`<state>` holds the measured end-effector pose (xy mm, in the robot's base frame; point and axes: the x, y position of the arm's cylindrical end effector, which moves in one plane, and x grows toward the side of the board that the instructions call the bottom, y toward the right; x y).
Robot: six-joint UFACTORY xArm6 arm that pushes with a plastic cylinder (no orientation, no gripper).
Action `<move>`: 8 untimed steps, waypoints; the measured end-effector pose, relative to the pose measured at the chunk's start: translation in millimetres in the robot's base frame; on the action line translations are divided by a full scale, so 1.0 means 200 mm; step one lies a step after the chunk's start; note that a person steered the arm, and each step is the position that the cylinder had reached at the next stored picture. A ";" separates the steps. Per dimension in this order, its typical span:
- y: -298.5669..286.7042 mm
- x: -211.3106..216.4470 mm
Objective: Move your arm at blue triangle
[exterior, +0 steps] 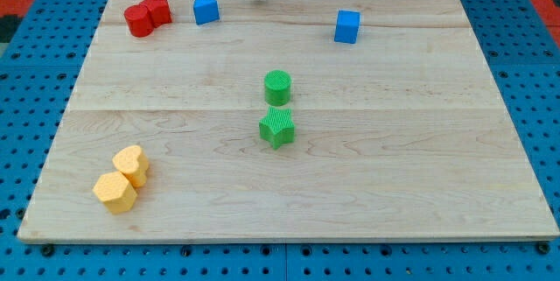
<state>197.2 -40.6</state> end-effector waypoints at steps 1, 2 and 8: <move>-0.03 0.00; -0.06 0.00; -0.24 -0.03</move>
<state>191.9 -88.7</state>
